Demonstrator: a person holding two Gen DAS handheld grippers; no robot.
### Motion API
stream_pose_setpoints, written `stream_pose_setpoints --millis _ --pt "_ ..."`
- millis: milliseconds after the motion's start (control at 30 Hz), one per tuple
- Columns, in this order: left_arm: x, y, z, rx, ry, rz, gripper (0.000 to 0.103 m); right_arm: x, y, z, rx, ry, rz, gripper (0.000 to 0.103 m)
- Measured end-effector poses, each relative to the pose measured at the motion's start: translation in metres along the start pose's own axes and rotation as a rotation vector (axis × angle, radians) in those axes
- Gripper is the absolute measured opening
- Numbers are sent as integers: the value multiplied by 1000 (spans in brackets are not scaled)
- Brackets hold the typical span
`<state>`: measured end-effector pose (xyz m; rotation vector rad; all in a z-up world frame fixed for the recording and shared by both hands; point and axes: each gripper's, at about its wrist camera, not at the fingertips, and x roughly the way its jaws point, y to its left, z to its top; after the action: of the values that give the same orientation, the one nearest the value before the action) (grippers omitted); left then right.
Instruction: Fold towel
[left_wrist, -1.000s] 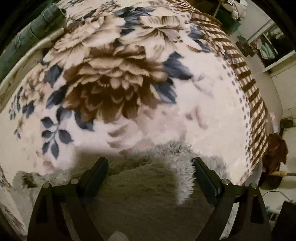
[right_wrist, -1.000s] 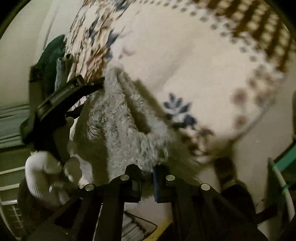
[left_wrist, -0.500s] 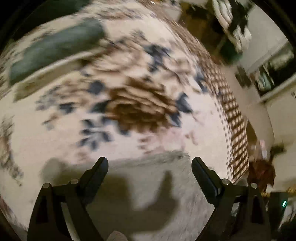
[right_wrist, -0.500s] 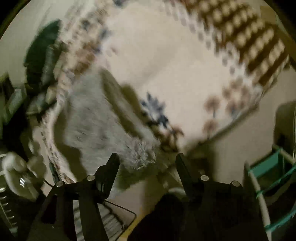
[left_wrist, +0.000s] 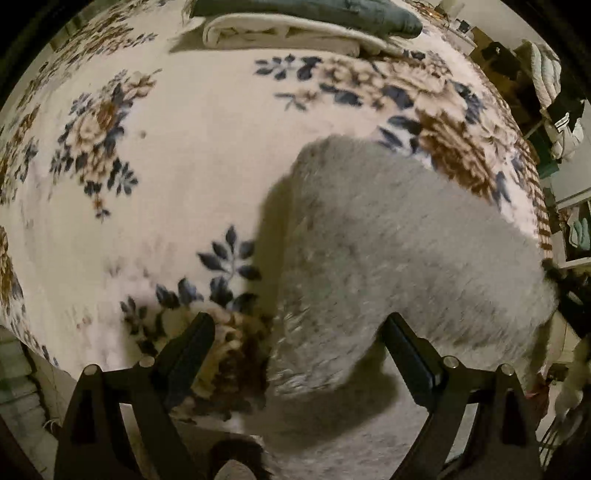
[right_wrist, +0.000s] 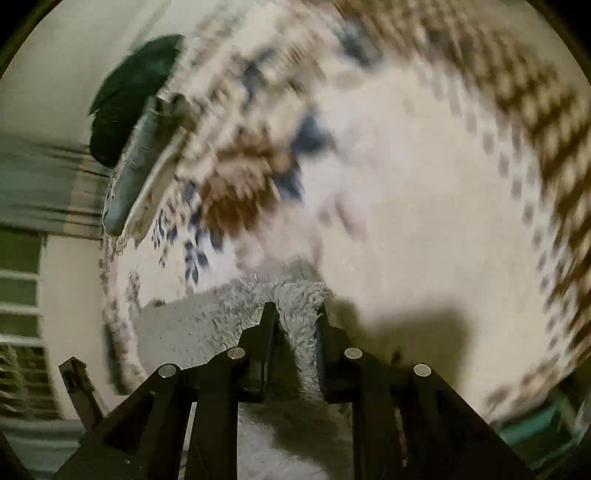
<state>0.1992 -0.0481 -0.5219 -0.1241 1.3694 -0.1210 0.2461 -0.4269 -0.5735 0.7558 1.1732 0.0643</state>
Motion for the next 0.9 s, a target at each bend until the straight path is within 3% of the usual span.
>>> stream_pose_setpoints --millis 33,167,300,433,533,567,633,667,700,767,900 --pt "-2 0 1 -7 0 -12 93 -2 3 2 -16 -25 -28 19" --pt "-10 -6 5 8 -11 1 93 17 2 3 -34 57 -70 25" --pt "-27 -7 5 20 -48 -13 93 -22 -9 -19 24 23 -46 57" --pt "-21 -9 5 20 -35 -20 93 -33 -33 -59 56 96 -21 57" --pt "-10 -6 1 5 -4 -30 93 -9 -65 -87 35 236 -198 58" --pt "-9 -5 -1 2 -3 -45 93 -6 -75 -92 64 252 -169 58" --pt "-9 -1 -5 -11 -10 -88 93 -13 -83 -94 112 222 -24 58" --pt "-8 1 -7 -17 -14 -126 93 -17 -82 -93 105 203 47 65" --pt "-6 5 -9 -27 -17 -184 93 -22 -79 -91 87 173 102 80" --pt "-1 10 -12 -34 -27 -271 93 -22 -74 -88 44 146 150 98" --pt "31 20 -16 -45 17 -385 93 26 -69 -84 -10 247 278 99"
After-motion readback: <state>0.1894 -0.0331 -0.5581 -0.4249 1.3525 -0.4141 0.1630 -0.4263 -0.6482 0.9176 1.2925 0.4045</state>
